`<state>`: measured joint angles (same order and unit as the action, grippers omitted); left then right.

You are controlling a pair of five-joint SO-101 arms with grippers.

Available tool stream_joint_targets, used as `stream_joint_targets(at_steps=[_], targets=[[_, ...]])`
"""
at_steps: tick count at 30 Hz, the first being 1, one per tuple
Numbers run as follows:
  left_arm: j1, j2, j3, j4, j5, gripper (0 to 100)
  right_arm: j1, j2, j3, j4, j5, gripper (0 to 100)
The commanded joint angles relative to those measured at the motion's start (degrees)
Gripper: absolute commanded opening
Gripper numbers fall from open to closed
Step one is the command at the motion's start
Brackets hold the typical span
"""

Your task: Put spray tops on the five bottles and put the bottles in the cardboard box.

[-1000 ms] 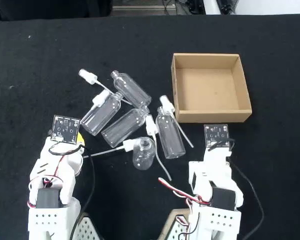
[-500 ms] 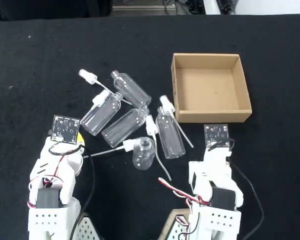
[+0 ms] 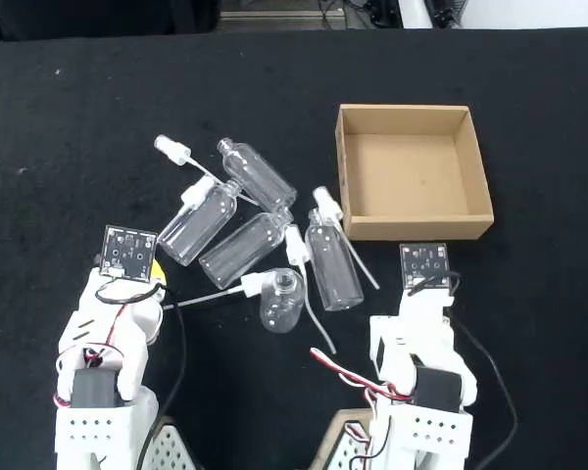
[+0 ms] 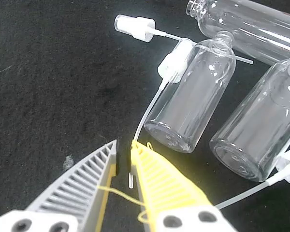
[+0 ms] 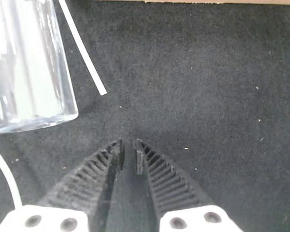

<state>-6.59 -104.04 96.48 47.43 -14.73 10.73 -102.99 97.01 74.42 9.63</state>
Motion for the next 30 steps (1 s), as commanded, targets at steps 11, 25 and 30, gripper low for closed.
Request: stream_joint_targets(at_steps=[11, 25, 30], targets=[[0.31, -0.53, 0.92, 0.18, 0.18, 5, 1.23, -5.58, -0.48, -0.44, 0.35, 1.1], [0.31, -0.53, 0.92, 0.18, 0.18, 5, 13.10, -5.41, -20.62, -19.78, 0.44, 1.5], [0.31, -0.53, 0.92, 0.18, 0.18, 5, 9.76, -5.14, -32.22, -19.52, 0.44, 13.9]])
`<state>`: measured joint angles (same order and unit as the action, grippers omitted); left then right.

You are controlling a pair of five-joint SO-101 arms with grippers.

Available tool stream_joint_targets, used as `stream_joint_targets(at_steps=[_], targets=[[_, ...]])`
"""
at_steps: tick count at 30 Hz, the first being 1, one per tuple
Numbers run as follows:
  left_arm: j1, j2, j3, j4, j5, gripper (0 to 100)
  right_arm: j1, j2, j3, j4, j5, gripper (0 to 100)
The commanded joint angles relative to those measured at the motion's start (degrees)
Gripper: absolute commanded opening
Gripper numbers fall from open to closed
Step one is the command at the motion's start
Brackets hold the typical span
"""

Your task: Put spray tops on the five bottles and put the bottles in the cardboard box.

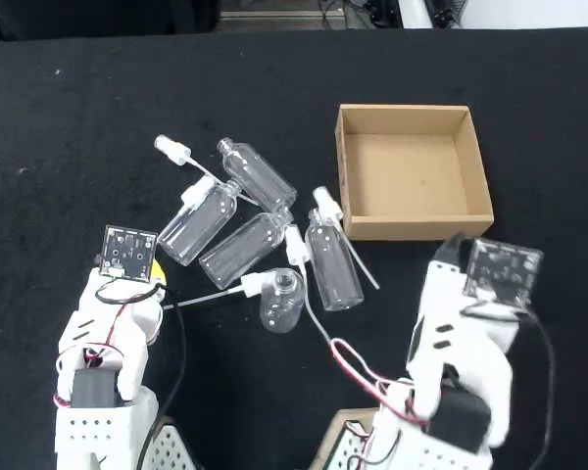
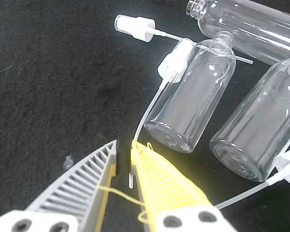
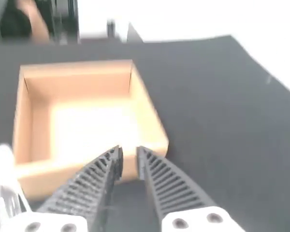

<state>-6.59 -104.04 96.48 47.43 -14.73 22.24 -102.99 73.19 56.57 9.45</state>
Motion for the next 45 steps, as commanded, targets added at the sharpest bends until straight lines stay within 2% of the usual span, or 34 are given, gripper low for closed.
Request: stream_joint_targets(at_steps=[1, 6, 11, 16, 18, 22, 27, 30, 34, 39, 45], targets=[[0.31, -0.53, 0.92, 0.18, 0.18, 5, -3.60, -5.05, -10.15, -1.41, 0.62, 16.5], [0.31, -0.53, 0.92, 0.18, 0.18, 5, -14.24, -2.42, -19.21, 4.40, 2.02, 18.7], [0.31, -0.53, 0.92, 0.18, 0.18, 5, -20.04, 11.12, -29.23, 11.25, 2.02, 19.1], [0.31, -0.53, 0.92, 0.18, 0.18, 5, -29.89, 25.54, -38.81, 19.52, 2.46, 19.1], [0.31, -0.53, 0.92, 0.18, 0.18, 5, -30.07, 27.30, -40.92, 20.13, 2.46, 18.8], [0.31, -0.53, 0.92, 0.18, 0.18, 5, -31.56, 26.59, -40.84, 22.95, 2.46, 19.1], [0.31, -0.53, 0.92, 0.18, 0.18, 5, -42.55, 26.33, -37.58, 31.82, 5.45, 19.2], [0.31, -0.53, 0.92, 0.18, 0.18, 5, -48.44, 26.33, -31.16, 32.00, 7.74, 23.8], [0.31, -0.53, 0.92, 0.18, 0.18, 5, -51.60, 25.89, -25.80, 30.86, 13.89, 33.3], [0.31, -0.53, 0.92, 0.18, 0.18, 5, -56.00, 25.89, -20.88, 31.12, 17.93, 32.7], [0.31, -0.53, 0.92, 0.18, 0.18, 5, -61.80, 25.89, -19.82, 29.10, 14.68, 33.0]])
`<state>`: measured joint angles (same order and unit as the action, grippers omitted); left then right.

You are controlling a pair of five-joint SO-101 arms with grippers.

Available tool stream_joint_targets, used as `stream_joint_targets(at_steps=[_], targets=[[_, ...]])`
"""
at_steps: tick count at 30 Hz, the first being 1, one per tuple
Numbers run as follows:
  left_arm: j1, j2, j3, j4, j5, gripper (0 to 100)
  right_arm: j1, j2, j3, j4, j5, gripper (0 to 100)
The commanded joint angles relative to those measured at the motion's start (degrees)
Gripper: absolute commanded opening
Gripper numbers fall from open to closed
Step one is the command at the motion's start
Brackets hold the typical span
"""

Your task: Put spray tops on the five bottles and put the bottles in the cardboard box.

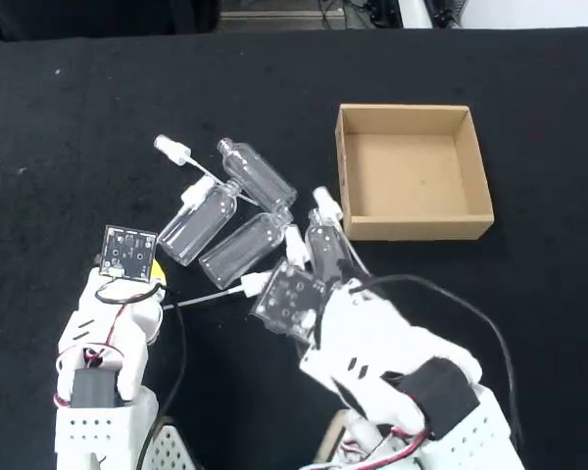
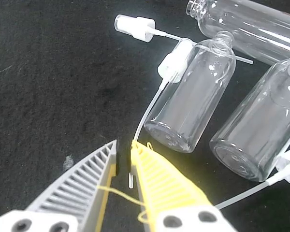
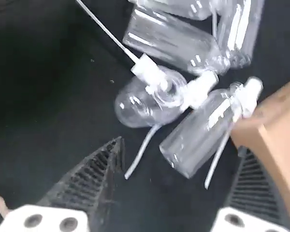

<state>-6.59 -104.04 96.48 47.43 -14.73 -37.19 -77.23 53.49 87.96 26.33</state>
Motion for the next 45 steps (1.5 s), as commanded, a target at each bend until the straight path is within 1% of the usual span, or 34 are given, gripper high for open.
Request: stream_joint_targets(at_steps=[1, 7, 10, 13, 16, 19, 23, 27, 31, 42, 44, 45], targets=[[0.31, -0.53, 0.92, 0.18, 0.18, 5, -2.73, 0.22, 0.04, -2.90, -3.43, 33.0], [0.31, -0.53, 0.92, 0.18, 0.18, 5, -2.64, 0.13, 6.46, -10.37, -7.12, 33.4], [0.31, -0.53, 0.92, 0.18, 0.18, 5, -2.55, 0.13, 9.01, -12.84, -10.64, 40.2], [0.31, -0.53, 0.92, 0.18, 0.18, 5, -2.64, 0.04, 10.24, -13.19, -11.08, 48.2], [0.31, -0.53, 0.92, 0.18, 0.18, 5, -2.55, 0.04, 11.21, -13.89, -11.52, 51.3], [0.31, -0.53, 0.92, 0.18, 0.18, 5, -2.46, 0.04, 14.20, -17.67, -11.52, 51.3], [0.31, -0.53, 0.92, 0.18, 0.18, 5, -2.73, 0.04, 19.12, -25.32, -12.04, 51.3], [0.31, -0.53, 0.92, 0.18, 0.18, 5, -2.46, 0.04, 22.37, -30.95, -17.58, 51.3], [0.31, -0.53, 0.92, 0.18, 0.18, 5, -2.46, 0.04, 24.84, -34.29, -19.78, 51.2], [0.31, -0.53, 0.92, 0.18, 0.18, 5, -2.37, 0.04, 28.97, -35.08, -19.60, 50.8], [0.31, -0.53, 0.92, 0.18, 0.18, 5, -2.37, 0.04, 28.79, -35.08, -19.60, 46.0], [0.31, -0.53, 0.92, 0.18, 0.18, 5, -2.37, 0.04, 28.53, -35.08, -19.60, 41.4]])
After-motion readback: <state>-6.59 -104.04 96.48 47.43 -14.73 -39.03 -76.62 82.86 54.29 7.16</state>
